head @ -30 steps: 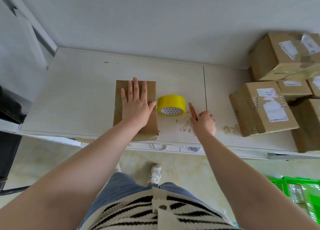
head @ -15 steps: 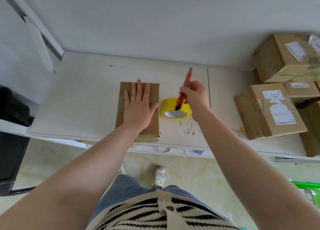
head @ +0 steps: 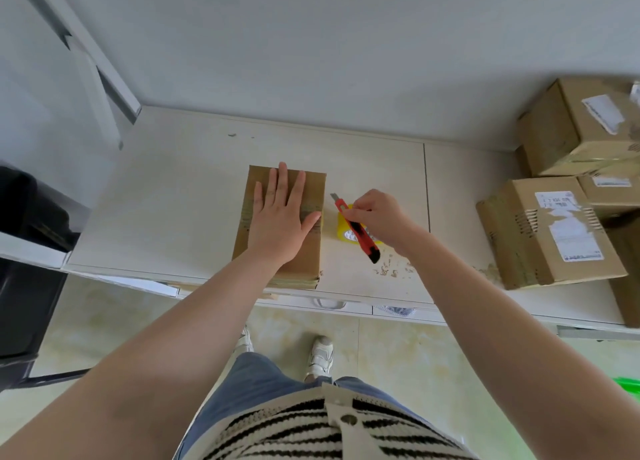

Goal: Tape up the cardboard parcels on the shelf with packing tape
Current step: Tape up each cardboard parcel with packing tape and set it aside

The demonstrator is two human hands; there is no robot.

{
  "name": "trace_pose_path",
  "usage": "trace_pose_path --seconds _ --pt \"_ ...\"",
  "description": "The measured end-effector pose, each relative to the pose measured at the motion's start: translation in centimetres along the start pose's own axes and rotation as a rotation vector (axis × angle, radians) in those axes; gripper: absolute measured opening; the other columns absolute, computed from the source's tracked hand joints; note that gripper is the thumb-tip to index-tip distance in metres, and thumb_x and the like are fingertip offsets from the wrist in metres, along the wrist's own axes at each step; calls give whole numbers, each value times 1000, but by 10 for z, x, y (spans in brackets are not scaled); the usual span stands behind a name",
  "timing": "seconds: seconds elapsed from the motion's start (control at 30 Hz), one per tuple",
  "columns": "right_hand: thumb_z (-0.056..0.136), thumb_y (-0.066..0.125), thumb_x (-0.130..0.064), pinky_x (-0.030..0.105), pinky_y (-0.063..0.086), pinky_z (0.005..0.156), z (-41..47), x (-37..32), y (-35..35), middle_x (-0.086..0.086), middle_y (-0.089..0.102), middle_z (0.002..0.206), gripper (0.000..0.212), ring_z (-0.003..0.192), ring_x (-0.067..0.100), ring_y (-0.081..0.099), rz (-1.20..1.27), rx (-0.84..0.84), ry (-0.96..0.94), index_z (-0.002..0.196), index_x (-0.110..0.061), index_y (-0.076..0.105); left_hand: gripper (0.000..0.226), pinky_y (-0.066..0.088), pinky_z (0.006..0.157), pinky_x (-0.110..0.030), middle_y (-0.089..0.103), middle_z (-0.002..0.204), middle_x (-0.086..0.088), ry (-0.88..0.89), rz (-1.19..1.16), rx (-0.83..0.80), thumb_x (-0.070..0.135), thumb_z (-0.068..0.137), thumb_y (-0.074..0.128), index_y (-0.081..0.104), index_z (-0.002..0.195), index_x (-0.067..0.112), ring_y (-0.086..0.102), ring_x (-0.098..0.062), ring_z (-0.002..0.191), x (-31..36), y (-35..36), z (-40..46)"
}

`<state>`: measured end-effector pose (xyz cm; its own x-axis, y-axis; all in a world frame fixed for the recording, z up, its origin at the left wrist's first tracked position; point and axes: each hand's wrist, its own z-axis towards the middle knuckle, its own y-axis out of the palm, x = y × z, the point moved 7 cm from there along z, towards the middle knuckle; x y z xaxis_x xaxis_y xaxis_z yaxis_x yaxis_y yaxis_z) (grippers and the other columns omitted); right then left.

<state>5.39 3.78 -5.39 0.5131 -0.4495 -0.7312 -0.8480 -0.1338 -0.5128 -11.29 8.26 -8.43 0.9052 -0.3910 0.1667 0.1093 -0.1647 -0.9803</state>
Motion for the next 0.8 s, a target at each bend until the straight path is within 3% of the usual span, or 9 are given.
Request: trace_pose_path --seconds 0.13,0.23,0.33,0.43,0.5,0.57,0.67,0.73,0.8 --pt "88 64 -10 35 40 68 1 3 -2 10 46 90 29 76 24 46 -29 2 13 83 18 60 76 -12 121 -43 -22 163 -10 -5 1 -2 60 99 22 -10 157 23 -18 -25 151 0 1 0" --pt "87 65 -12 40 49 72 1 3 -1 5 48 98 24 78 21 50 -58 -20 16 85 12 64 76 -12 121 -43 -22 163 -10 -4 4 5 61 99 21 -9 157 23 -18 -25 151 -1 1 1" --pt "87 67 -15 34 50 71 4 3 2 1 48 104 18 80 16 52 -103 -28 26 83 3 67 77 -12 121 -43 -21 163 -10 -2 8 9 61 98 21 -9 157 23 -18 -25 151 -1 1 1" --pt "88 66 -16 29 45 64 7 3 3 1 47 97 21 75 17 51 -139 5 34 83 4 67 77 -12 121 -43 -22 163 -10 0 0 6 62 97 19 -10 157 23 -19 -25 151 0 2 1" --pt "92 61 -16 30 38 60 6 4 1 9 46 83 29 66 21 45 -66 71 14 77 9 61 76 -11 122 -44 -22 163 -10 0 0 3 61 97 18 -10 157 23 -19 -25 151 -1 2 1" --pt "96 55 -20 27 33 56 1 9 -6 7 44 67 32 57 17 39 175 180 15 72 1 55 76 -11 122 -44 -22 163 -11 -1 6 1 60 99 18 -10 157 22 -19 -26 151 0 2 1" --pt "100 49 -21 24 40 58 -5 29 -24 4 48 70 29 61 13 44 572 364 40 74 -11 53 75 -11 121 -45 -22 162 -12 0 6 -2 59 100 19 -9 157 20 -19 -27 151 0 2 1" --pt "102 47 -22 29 45 61 -7 61 -37 6 51 75 29 67 16 49 580 504 141 75 -13 53 75 -12 121 -45 -21 162 -13 1 6 -2 58 100 21 -9 157 20 -18 -28 151 1 2 1" --pt "103 44 -24 32 43 60 -11 98 -42 7 54 78 27 68 20 51 389 554 284 81 -12 56 75 -12 120 -45 -21 162 -14 4 15 3 58 99 21 -8 157 20 -17 -28 151 2 3 1"
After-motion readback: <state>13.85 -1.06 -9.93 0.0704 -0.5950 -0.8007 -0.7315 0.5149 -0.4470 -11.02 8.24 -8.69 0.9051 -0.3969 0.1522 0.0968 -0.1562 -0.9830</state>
